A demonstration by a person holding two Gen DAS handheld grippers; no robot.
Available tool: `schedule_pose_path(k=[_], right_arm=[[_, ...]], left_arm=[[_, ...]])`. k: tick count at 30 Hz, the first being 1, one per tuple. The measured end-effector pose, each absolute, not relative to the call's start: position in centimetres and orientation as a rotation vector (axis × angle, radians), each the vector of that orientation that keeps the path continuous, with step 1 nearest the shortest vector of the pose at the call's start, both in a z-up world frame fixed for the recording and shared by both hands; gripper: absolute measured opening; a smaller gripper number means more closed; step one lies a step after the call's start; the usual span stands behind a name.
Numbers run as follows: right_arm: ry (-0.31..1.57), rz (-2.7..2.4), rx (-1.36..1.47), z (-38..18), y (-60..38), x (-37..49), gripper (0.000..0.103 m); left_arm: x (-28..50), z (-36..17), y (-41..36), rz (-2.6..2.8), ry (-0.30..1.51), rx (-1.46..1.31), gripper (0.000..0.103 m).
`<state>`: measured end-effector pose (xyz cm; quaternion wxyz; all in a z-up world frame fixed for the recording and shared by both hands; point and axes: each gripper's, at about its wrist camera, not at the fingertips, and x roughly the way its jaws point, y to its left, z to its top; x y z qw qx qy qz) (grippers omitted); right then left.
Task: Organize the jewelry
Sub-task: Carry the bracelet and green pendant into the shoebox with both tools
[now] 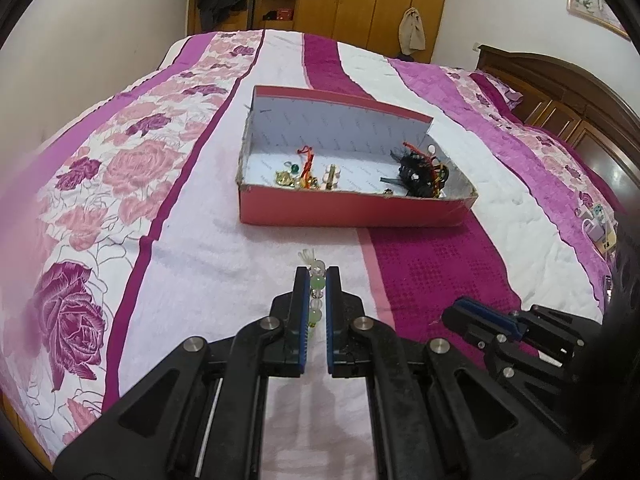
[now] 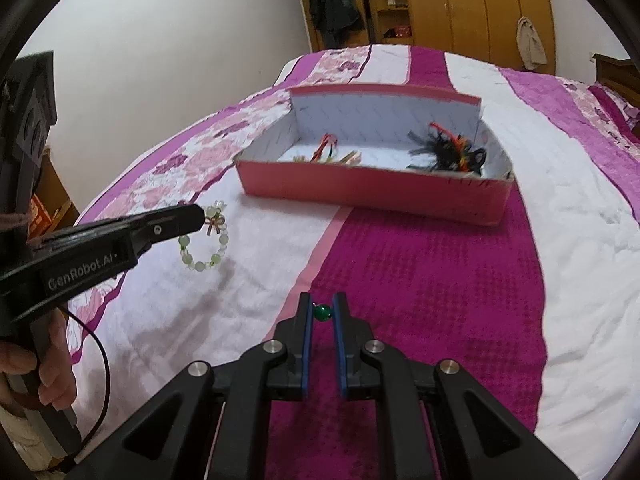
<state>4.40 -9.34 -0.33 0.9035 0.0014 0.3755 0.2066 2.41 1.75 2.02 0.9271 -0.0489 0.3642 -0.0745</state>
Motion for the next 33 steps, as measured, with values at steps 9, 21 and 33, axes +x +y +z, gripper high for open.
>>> schedule_pose_path(k=[9, 21, 33], right_arm=[[0.698, 0.381, 0.016, 1.8, -10.5, 5.3, 0.011], [0.605, 0.327, 0.030, 3.8, -11.1, 7.1, 0.011], [0.546, 0.289, 0.034, 5.3, -10.9, 10.2, 0.011]], left_arm=[[3.0, 3.5, 0.6, -0.165, 0.672, -0.077, 0.000], [4.8, 4.8, 0.2, -0.156, 0.563, -0.087, 0.000], [8.0, 5.8, -0.4, -0.138, 0.481, -0.073, 0.000]])
